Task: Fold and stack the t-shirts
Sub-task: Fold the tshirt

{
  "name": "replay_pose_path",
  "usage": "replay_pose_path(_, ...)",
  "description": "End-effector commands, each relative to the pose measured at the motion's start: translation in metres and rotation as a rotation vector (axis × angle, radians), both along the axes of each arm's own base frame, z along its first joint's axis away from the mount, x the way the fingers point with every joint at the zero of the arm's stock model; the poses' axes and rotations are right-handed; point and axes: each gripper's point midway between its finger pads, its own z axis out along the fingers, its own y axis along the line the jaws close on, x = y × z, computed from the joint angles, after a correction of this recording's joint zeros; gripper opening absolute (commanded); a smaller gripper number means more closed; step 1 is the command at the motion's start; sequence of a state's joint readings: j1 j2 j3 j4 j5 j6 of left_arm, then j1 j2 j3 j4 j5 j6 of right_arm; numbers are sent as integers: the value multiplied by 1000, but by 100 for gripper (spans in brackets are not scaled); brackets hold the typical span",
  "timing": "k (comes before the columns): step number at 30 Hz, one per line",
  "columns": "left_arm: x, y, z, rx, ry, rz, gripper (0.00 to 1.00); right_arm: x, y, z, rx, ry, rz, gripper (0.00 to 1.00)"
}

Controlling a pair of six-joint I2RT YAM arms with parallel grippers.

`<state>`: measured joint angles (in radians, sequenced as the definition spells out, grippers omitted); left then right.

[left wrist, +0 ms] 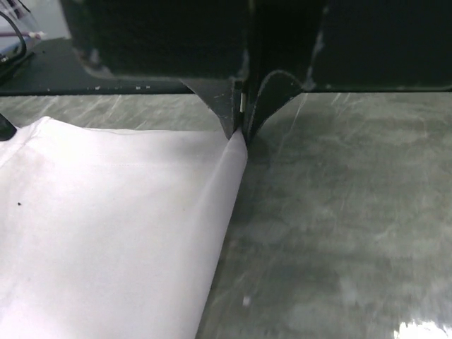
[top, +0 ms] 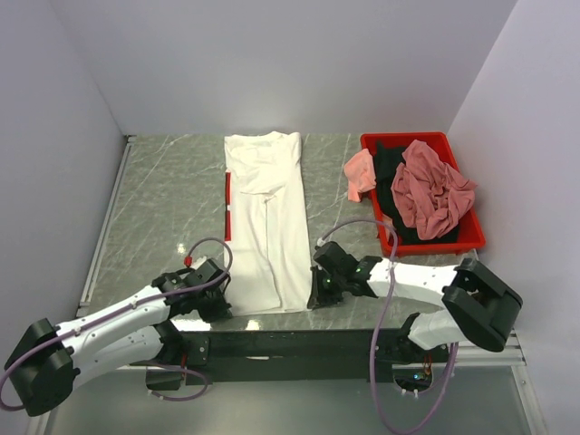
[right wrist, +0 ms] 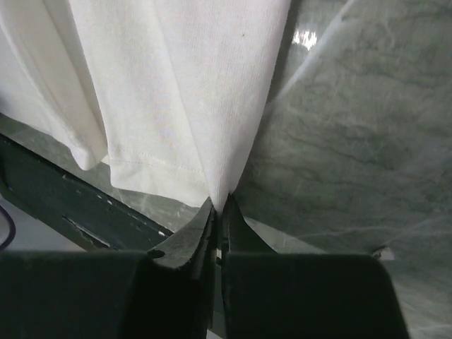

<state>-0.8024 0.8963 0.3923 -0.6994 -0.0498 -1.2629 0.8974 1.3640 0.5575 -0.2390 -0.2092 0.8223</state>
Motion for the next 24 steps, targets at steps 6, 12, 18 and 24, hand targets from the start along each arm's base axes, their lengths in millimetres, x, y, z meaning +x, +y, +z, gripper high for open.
replay_pose_path(6,-6,-13,24,-110,-29,-6,1,-14,0,15,42,0,73,0)
replay_pose_path(12,14,-22,56,-146,-132,-6,1,2,11,50,90,-97,79,0)
replay_pose_path(18,70,-31,107,-102,-375,10,0,55,19,90,134,-215,16,0)
replay_pose_path(24,130,-27,134,10,-467,82,1,117,23,123,75,-367,-40,0)
